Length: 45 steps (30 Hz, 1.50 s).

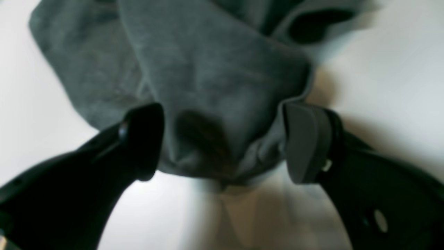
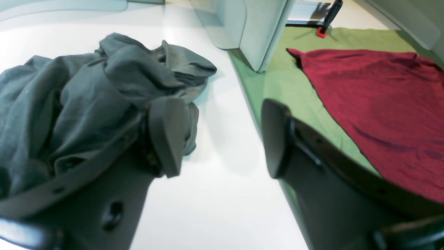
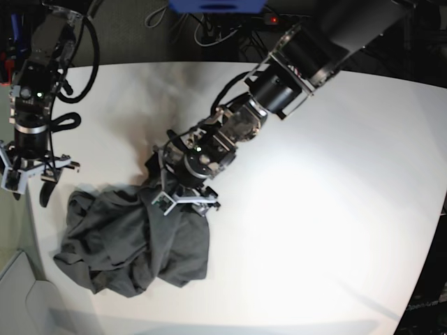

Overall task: Layout the t-shirt on the table in an organized manner, then fold the t-shirt properly
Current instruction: 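Pull the t-shirt edge with the left gripper away from the right gripper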

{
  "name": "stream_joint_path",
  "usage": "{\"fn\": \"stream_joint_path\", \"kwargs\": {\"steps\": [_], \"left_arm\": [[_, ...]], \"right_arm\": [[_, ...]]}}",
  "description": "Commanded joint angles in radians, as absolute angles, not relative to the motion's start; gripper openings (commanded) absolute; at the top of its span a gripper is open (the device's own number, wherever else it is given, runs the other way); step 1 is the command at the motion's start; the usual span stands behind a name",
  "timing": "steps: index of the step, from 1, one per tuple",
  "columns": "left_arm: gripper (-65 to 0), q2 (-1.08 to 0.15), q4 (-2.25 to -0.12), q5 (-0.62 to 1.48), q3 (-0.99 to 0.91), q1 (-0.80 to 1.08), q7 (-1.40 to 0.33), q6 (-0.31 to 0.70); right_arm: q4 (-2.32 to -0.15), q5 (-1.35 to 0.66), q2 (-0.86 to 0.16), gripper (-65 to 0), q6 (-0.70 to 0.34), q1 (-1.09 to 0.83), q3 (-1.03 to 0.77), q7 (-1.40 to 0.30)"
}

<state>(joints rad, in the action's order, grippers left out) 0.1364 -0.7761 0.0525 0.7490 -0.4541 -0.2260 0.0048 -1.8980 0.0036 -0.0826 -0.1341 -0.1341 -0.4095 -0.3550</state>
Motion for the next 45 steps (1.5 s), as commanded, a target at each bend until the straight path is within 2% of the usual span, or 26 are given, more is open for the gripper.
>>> {"fn": "stream_joint_path", "kwargs": {"steps": [1,5,11,14,21,26,29,33,38,41,45], "left_arm": [[-13.2,0.157,-0.780,0.054,0.779,-0.486,-0.200,0.007],[-13.2,0.157,-0.748,0.056,0.849,-0.492,-0.193,0.007],[-15.2,0.157,-0.743,0.047,0.852,-0.492,-0.200,0.007],[-26.3,0.157,-0.743,0.047,0.851,-0.492,-0.200,0.007],[-64.0,0.136,-0.705,0.054,0.848,-0.493,-0.202,0.002],[-64.4,0.093,-0.750,0.056,0.829,-0.484,-0.216,-0.004],[-64.5,0.045,-0.900,0.051,0.760,-0.430,-0.329,0.001],[-64.5,-0.079,-1.198,0.048,0.662,-0.340,-0.479,0.004],[-64.5,-0.257,-1.484,0.048,0.535,-0.236,-0.579,0.004],[-64.5,-0.361,-1.623,0.048,0.414,-0.159,-0.618,0.004],[-64.5,-0.443,-1.687,0.048,0.251,-0.071,-0.619,0.005]], "right_arm": [[-1.919,0.002,-0.093,-29.1,-0.130,-0.125,-0.412,-0.326],[-1.919,0.002,-0.093,-29.1,-0.130,-0.125,-0.412,-0.326],[-1.919,0.002,-0.093,-29.1,-0.130,-0.124,-0.412,-0.326],[-1.919,0.002,-0.093,-29.1,-0.130,-0.124,-0.412,-0.326],[-1.919,0.002,-0.093,-29.2,-0.130,-0.133,-0.412,-0.326],[-1.919,0.002,-0.093,-29.2,-0.130,-0.136,-0.412,-0.326],[-1.919,0.002,-0.093,-29.4,-0.130,-0.154,-0.412,-0.325],[-1.919,0.002,-0.090,-29.4,-0.130,-0.157,-0.412,-0.325],[-1.940,0.002,-0.056,-29.2,-0.130,-0.171,-0.412,-0.321],[-1.960,0.002,-0.028,-29.2,-0.130,-0.193,-0.407,-0.320],[-1.975,0.002,-0.001,-29.2,-0.157,-0.203,-0.404,-0.320]]}}
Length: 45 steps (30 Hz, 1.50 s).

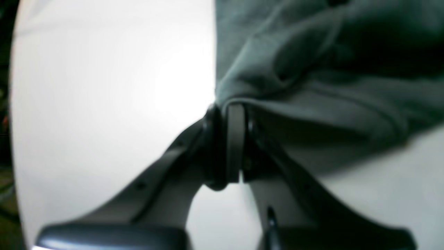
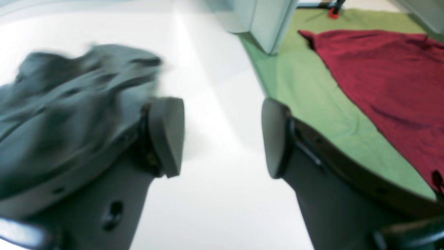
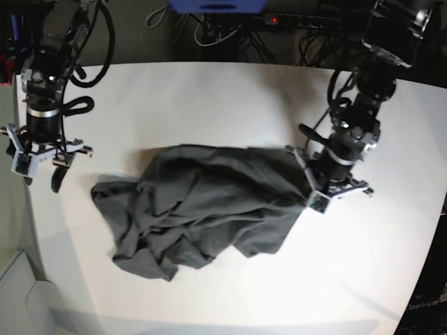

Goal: Layout the t-shirt on the table in an organized manner, then fold the t-shirt properly

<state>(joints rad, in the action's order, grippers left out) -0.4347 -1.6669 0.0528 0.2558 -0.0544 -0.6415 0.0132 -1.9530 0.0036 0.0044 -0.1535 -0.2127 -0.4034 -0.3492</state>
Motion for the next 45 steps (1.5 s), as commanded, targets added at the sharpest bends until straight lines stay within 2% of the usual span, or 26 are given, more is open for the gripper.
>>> {"fn": "stream_joint_path", "kwargs": {"steps": [1,10,14,19,21,24,28,32,39,45], "left_arm": [[-64.5,-0.455,-1.696,0.048,0.211,-0.048,-0.619,0.005],[-64.5,-0.467,-1.776,0.047,-0.134,0.134,-0.619,0.005],[-64.5,-0.469,-1.782,0.047,-0.156,0.191,-0.619,0.005],[-64.0,-0.475,-1.781,0.047,-0.154,0.246,-0.621,0.005],[-60.0,-0.476,-1.781,0.047,-0.154,0.263,-0.621,0.005],[-46.5,-0.476,-1.781,0.047,-0.154,0.285,-0.621,0.005],[-26.8,-0.478,-1.781,0.045,-0.156,0.306,-0.621,0.007],[-15.0,-0.478,-1.788,0.045,-0.183,0.332,-0.616,0.007],[-13.7,-0.469,-1.893,0.050,-0.291,0.398,-0.619,0.007],[-13.7,-0.466,-1.931,0.054,-0.334,0.456,-0.621,0.007]], "right_arm": [[-1.977,0.002,0.008,-29.2,-0.173,-0.205,-0.404,-0.320],[-1.979,0.002,0.062,-29.2,-0.306,-0.242,-0.403,-0.323],[-1.980,0.002,0.093,-29.1,-0.407,-0.268,-0.369,-0.325],[-1.982,0.002,0.091,-29.1,-0.521,-0.315,-0.242,-0.326],[-1.980,0.005,0.091,-29.1,-0.559,-0.326,-0.203,-0.326],[-1.960,0.007,0.091,-28.4,-0.584,-0.323,-0.137,-0.326],[-1.893,0.007,0.091,-23.5,-0.584,-0.288,-0.120,-0.326],[-1.785,0.007,0.059,-23.1,-0.584,-0.234,-0.128,-0.326],[-1.698,0.007,-0.021,-23.1,-0.584,-0.111,-0.128,-0.326],[-1.713,0.005,-0.024,-23.1,-0.587,-0.022,-0.117,-0.410]]}}
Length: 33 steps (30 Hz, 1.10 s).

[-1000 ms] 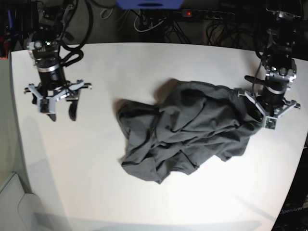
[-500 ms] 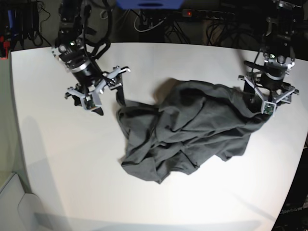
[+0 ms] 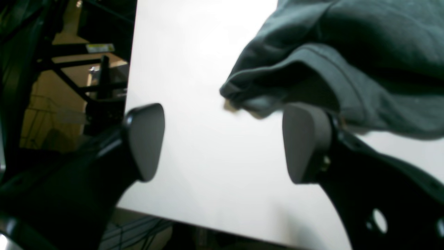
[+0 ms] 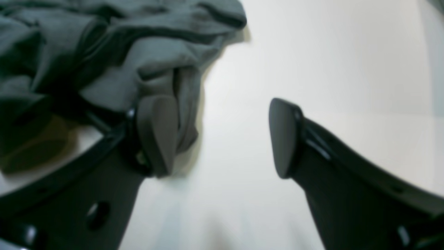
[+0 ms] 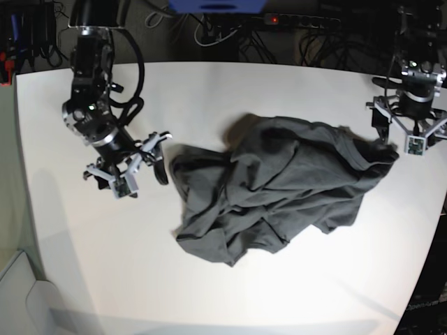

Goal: Layout the t-shirt on the table in an organized manner, then fold the t-shirt properly

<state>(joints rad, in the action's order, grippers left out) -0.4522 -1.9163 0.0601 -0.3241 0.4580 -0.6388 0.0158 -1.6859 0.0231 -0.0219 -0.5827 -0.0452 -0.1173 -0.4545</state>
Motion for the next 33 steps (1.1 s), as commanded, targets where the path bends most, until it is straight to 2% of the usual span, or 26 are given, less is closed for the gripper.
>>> {"fn": "stream_joint_path", "kwargs": {"steps": [1,5,10,23,33], "left_arm": [[-13.7,-0.466,-1.931,0.054,-0.334,0.464,-0.621,0.007],[-13.7,-0.450,-1.929,0.048,-0.335,0.493,-0.619,0.007],[-13.7,-0.395,-1.931,0.047,-0.403,0.507,-0.615,0.007],[-13.7,-0.375,-1.931,0.047,-0.440,0.518,-0.619,0.007],[-13.7,-0.375,-1.931,0.047,-0.440,0.518,-0.615,0.007]], "right_arm": [[-1.719,0.005,-0.022,-23.1,-0.587,-0.005,-0.105,-0.443],[-1.721,0.002,-0.019,-23.2,-0.587,0.039,0.008,-0.539],[-1.695,0.004,0.028,-23.3,-0.582,0.081,0.093,-0.555],[-1.356,0.002,0.096,-23.4,-0.582,0.265,0.088,-0.552],[-1.124,0.002,0.096,-23.4,-0.582,0.397,0.088,-0.545]]}}
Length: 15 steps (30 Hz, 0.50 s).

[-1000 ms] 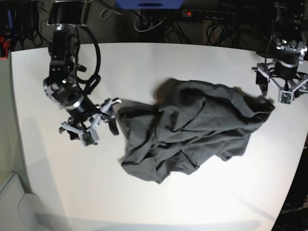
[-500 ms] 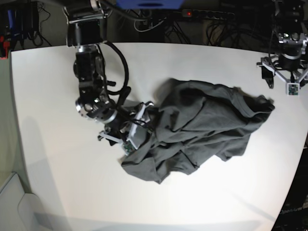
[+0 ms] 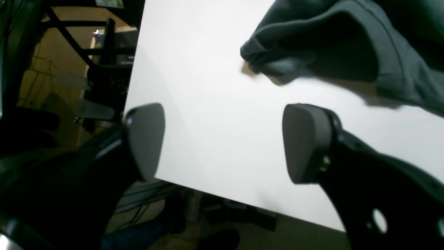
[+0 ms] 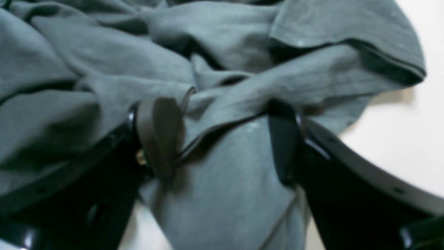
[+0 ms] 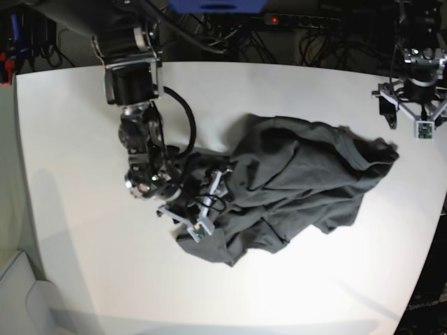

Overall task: Layout the t-shirt on the table in an organized manner, then fold the t-shirt properly
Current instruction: 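Lower the right gripper onto the bunched t-shirt fabric and grasp it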

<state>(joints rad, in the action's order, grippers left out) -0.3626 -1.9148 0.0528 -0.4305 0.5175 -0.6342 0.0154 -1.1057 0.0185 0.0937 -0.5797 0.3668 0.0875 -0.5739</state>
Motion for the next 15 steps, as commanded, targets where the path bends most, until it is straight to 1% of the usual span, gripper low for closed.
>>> {"fn": "stream_joint_path", "kwargs": {"steps": [1,5,8,12,15], "left_arm": [[-13.7,-0.375,-1.931,0.047,-0.440,0.518,-0.615,0.007],[-13.7,-0.375,-1.929,0.047,-0.440,0.513,-0.613,0.007],[-13.7,-0.375,-1.929,0.047,-0.440,0.510,-0.613,0.007],[-13.7,-0.375,-1.929,0.047,-0.440,0.510,-0.611,0.007],[-13.7,-0.375,-1.929,0.047,-0.440,0.509,-0.611,0.007]], "right_arm": [[-1.109,0.002,0.094,-23.4,-0.582,0.404,0.088,-0.544],[-1.084,0.002,0.094,-24.5,-0.582,0.418,0.088,-0.495],[-1.082,0.002,0.093,-31.0,-0.582,0.418,0.088,-0.450],[-1.081,0.002,0.090,-40.4,-0.581,0.418,0.090,-0.440],[-1.079,0.002,0.079,-42.9,-0.581,0.418,0.088,-0.440]]}}
